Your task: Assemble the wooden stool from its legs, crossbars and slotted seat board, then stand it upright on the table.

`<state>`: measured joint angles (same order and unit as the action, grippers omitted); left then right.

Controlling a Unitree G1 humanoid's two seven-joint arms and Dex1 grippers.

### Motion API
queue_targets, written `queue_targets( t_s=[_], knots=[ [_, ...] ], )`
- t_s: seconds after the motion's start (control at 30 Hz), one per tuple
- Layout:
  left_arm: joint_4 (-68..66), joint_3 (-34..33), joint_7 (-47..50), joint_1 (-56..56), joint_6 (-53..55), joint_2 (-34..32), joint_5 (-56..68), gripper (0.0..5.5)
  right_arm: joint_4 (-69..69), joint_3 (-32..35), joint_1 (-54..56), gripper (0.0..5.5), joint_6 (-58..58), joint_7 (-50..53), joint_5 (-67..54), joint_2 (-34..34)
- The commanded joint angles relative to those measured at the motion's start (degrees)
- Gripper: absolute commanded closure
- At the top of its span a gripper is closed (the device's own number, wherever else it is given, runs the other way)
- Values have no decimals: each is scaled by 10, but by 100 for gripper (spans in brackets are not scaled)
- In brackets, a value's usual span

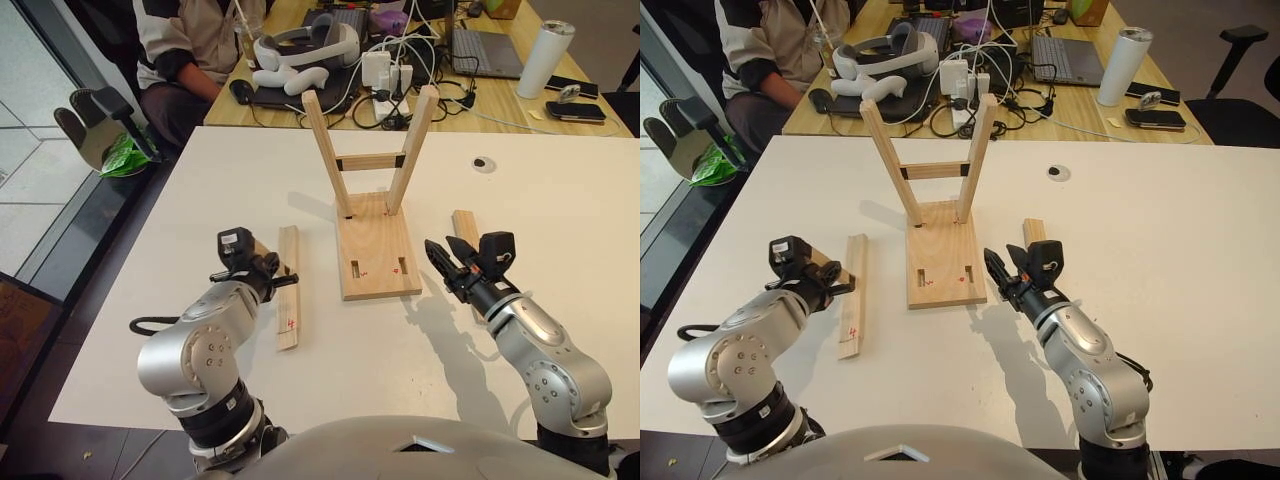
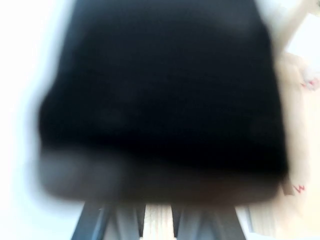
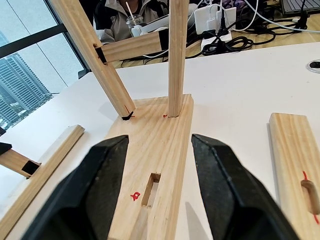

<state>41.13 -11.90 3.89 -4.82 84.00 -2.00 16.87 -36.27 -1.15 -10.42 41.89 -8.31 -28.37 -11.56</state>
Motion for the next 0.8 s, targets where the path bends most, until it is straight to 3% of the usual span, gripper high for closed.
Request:
queue_targets(
  t_s=[0.03,0.4,0.8],
  knots=[
    [-69,57,-23,-12,-42,-44,-17,509,8,-8,24,317,-2,-7,9,-6],
    [-238,96,-42,-99,-168,-54,-51,509,22,-20,48,317,-4,-23,17,-9],
    [-223,92,-43,-116,-178,-62,-61,509,21,-24,47,317,-4,-26,21,-8]
  ],
)
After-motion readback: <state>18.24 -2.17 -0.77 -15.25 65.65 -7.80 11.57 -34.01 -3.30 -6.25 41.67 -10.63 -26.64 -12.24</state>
